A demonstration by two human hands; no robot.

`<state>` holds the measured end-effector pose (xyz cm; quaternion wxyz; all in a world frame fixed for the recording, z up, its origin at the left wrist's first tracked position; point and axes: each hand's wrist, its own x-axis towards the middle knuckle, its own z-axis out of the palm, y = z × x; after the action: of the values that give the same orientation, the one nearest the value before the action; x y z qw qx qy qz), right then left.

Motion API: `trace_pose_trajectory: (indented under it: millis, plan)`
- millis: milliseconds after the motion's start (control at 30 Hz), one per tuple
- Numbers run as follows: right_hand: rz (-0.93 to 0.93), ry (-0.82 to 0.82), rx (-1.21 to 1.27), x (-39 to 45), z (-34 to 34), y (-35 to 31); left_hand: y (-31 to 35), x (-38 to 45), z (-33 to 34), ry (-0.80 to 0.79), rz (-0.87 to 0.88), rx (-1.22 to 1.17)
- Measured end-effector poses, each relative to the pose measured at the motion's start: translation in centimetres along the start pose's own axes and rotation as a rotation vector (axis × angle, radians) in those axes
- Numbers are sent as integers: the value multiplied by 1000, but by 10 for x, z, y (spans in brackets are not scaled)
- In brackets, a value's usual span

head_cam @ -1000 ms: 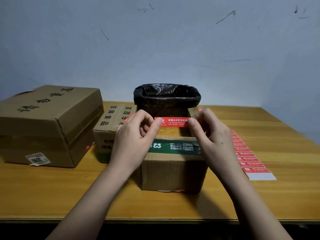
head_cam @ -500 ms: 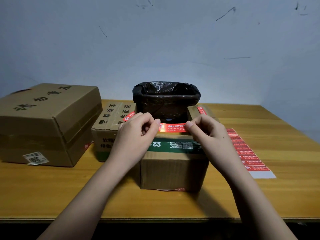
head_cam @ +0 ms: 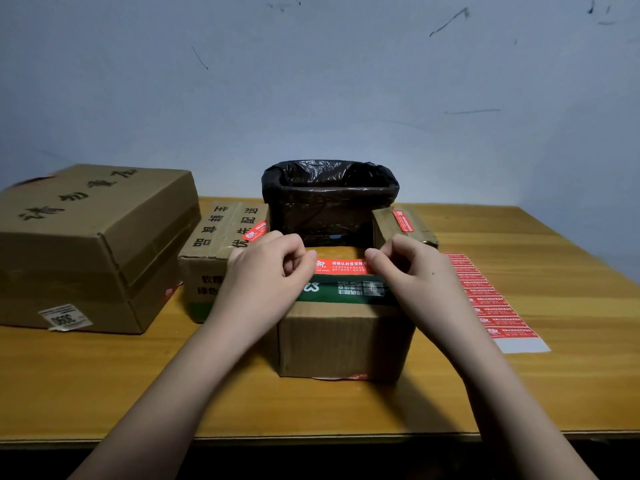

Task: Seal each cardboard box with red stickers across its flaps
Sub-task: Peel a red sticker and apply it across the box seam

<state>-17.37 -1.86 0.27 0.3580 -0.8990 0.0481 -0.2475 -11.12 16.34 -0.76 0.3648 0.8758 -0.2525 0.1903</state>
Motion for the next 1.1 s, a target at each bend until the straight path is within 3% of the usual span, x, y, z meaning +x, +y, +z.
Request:
trace_pose_trajectory:
  millis: [167,367,767,1100]
  plan:
    - [-98,-21,-377,-1,1,-6,1,1,0,-58,7,211]
    - [-171,-24,-559,-4,7,-5,1,2,2,-87,19,342]
    - [-221,-54,-641,-3,10,-3,6,2,1,-115,11,433]
    - [-149,-113,-521,2,8,1,9,6,0,-141,12,397]
